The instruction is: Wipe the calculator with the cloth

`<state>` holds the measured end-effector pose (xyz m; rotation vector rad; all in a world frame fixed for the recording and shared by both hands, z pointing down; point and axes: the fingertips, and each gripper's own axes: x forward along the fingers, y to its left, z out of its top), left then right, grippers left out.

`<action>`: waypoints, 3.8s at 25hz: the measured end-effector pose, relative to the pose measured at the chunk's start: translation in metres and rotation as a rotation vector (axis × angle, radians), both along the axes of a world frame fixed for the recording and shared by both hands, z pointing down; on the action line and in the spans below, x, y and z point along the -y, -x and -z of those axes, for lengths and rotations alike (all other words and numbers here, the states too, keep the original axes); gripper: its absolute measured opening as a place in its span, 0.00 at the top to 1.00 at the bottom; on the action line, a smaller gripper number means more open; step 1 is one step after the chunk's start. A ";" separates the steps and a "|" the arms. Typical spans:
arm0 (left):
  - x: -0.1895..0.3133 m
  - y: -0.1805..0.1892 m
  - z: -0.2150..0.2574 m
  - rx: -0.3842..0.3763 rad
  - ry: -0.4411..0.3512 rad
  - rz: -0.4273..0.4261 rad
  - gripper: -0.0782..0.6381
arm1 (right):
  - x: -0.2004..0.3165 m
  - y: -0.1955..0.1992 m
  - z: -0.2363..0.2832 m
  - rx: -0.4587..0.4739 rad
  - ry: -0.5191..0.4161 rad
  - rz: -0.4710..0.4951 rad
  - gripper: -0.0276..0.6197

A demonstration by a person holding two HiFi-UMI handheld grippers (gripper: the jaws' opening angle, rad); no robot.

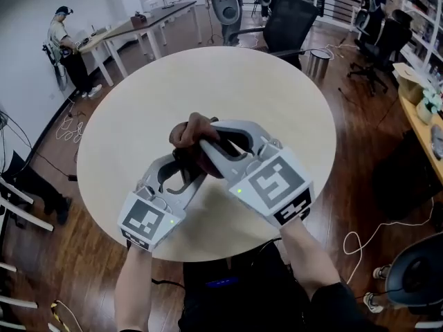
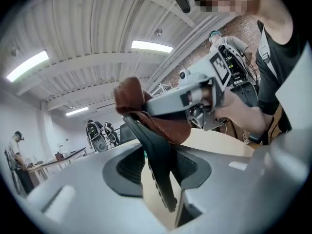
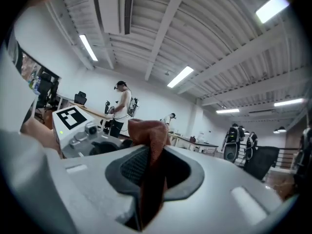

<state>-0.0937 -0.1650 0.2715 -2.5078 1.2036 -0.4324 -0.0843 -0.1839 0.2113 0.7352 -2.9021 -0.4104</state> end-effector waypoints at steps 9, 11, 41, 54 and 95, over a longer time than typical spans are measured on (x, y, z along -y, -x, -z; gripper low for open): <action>-0.002 0.021 0.006 -0.002 -0.018 0.038 0.69 | -0.002 -0.022 0.014 0.101 0.025 -0.034 0.85; -0.004 0.022 0.007 -0.001 -0.019 0.045 0.70 | -0.047 0.013 0.019 0.023 -0.054 0.087 0.85; -0.056 0.010 0.053 -0.209 -0.202 -0.082 0.71 | -0.074 0.003 0.041 0.103 -0.118 0.118 0.85; -0.025 0.045 0.029 0.008 -0.141 0.138 0.72 | 0.046 -0.067 -0.060 0.099 0.245 -0.098 0.85; 0.085 0.089 -0.078 -0.409 0.764 -0.100 0.43 | 0.081 0.006 -0.158 -0.551 0.200 -0.073 0.85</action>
